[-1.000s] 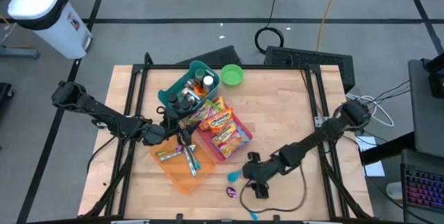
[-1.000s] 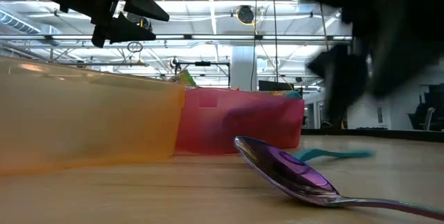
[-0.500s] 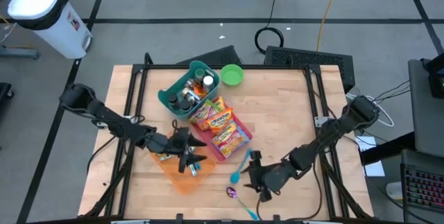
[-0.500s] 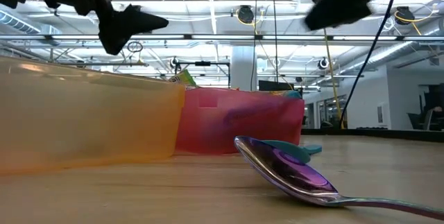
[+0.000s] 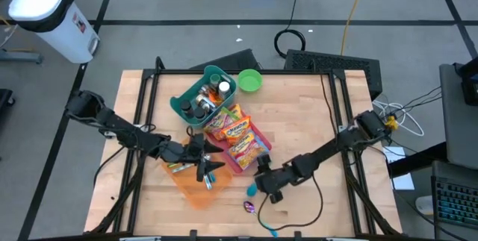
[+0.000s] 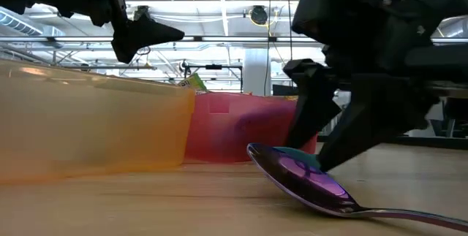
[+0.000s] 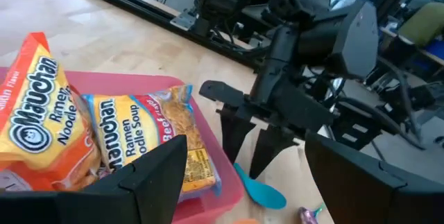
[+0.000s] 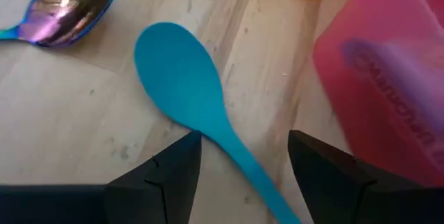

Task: Pick & Place Food Item
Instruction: Put the blue spoon into the orange bin

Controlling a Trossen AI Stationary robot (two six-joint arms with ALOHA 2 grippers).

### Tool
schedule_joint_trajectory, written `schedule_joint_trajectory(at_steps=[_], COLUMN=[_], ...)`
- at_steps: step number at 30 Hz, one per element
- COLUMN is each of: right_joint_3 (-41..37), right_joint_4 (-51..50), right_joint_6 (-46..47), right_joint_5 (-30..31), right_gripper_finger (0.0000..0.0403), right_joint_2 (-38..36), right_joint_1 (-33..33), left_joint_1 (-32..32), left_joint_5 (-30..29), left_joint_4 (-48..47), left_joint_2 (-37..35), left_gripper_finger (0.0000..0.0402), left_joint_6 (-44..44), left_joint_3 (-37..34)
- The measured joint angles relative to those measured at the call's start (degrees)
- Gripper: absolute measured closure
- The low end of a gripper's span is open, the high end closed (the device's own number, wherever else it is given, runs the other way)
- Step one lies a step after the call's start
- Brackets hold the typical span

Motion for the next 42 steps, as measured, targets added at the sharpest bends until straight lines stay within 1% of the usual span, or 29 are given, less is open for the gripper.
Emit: schedule_joint_trajectory(at_steps=[1,4,7,10,17,18,20,22,25,27,29,32,34,36,40,42], right_joint_3=[0.03,0.12,0.18,0.26,0.25,0.22,0.18,0.02,-0.45,-0.08,0.03,0.0,0.0,0.03,0.0,0.02], right_joint_4=[-0.12,-1.66,-3.82,-6.01,-7.84,-7.89,-7.66,-7.36,-8.24,-6.79,-5.87,-4.76,-2.36,0.31,6.42,9.76], right_joint_6=[-0.03,0.91,2.16,2.27,4.04,4.02,4.63,5.93,5.61,4.52,3.0,-0.62,-3.81,-7.51,-17.13,-20.3], right_joint_5=[-0.4,-5.78,-8.68,-9.49,-10.1,-10.1,-9.78,-7.63,-4.45,-1.09,4.26,14.72,23.03,31.02,47.17,52.53], right_gripper_finger=[0.0193,0.0198,0.022,0.0259,0.0377,0.0386,0.0387,0.0382,0.0387,0.0389,0.0389,0.0389,0.0389,0.0389,0.0389,0.0389], right_joint_2=[0.03,-0.01,-0.07,-0.07,-0.12,-0.12,-0.42,-1.42,-5.18,-8.86,-12.95,-17.11,-18.62,-19.15,-18.37,-17.77], right_joint_1=[-0.46,-1.6,-1.79,-1.34,-1.05,-1.03,-0.67,0.17,1.97,3.37,4.92,6.77,7.07,6.81,4.9,3.43], left_joint_1=[0.15,0.55,0.56,0.54,0.54,0.54,0.54,0.54,0.54,0.54,0.56,0.89,1.28,1.33,1.26,1.28], left_joint_5=[0.01,0.04,0.12,0.17,0.17,0.15,-0.06,-0.2,-0.29,-0.31,-0.31,-0.32,-0.34,-0.51,-0.84,-1.89], left_joint_4=[-0.16,-0.29,-0.54,-0.58,-0.77,-0.77,-0.78,-0.77,-0.77,-0.6,0.06,1.26,3.28,3.37,3.25,3.12], left_joint_2=[0.0,0.0,0.0,0.0,0.0,0.0,0.0,0.0,0.0,-0.01,-0.02,-0.02,-0.02,0.22,2.14,3.78], left_gripper_finger=[0.0101,0.0101,0.0101,0.0101,0.0101,0.0101,0.0101,0.0101,0.0101,0.0101,0.0101,0.0101,0.0101,0.0101,0.0101,0.0101], left_joint_6=[0.26,0.59,0.61,0.61,0.61,0.61,0.63,0.63,0.57,0.33,0.22,0.13,1.12,3.98,13.06,17.52], left_joint_3=[0.0,0.0,0.0,0.0,-0.04,-0.04,-0.04,-0.04,-0.04,-0.07,-0.07,-0.07,-0.04,1.22,6.12,8.96])
